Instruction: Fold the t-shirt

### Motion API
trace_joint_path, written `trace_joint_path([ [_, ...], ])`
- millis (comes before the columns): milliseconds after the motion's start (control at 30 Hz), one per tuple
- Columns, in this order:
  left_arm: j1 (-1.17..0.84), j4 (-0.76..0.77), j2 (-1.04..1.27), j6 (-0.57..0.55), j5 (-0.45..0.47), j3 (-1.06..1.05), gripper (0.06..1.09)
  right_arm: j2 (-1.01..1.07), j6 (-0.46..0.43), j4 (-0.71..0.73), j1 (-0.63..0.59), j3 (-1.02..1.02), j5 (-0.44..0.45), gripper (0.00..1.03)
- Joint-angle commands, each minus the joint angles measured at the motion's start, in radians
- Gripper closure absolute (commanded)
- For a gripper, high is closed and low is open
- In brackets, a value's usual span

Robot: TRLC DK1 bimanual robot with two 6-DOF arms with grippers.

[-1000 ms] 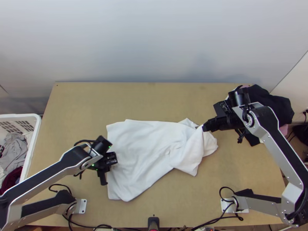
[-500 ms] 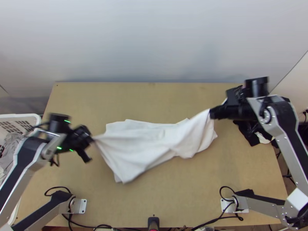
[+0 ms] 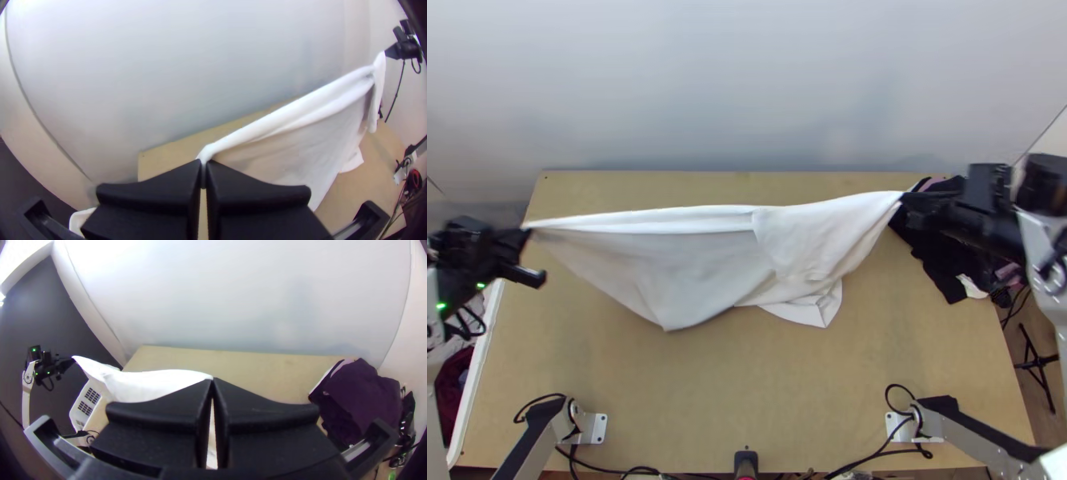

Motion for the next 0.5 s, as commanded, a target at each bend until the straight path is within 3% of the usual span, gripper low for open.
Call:
trace_joint_path([
  [0,0.064,0.046,-0.011,-0.114,0.029,0.160,1.05,-0.126,0.032,-0.001,-0.058,0.052,-0.003,1.00],
  [367,-0.032,0.040,0.148,-0.174,0.063,0.555,1.05,-0.132,0.118,0.047,-0.006,0.187,-0.006,1.00],
  [467,-0.031,0.054,0.179,-0.180,0.063,0.626,1.05,-0.097,0.230,0.076,-0.043,0.287,-0.017,1.00],
])
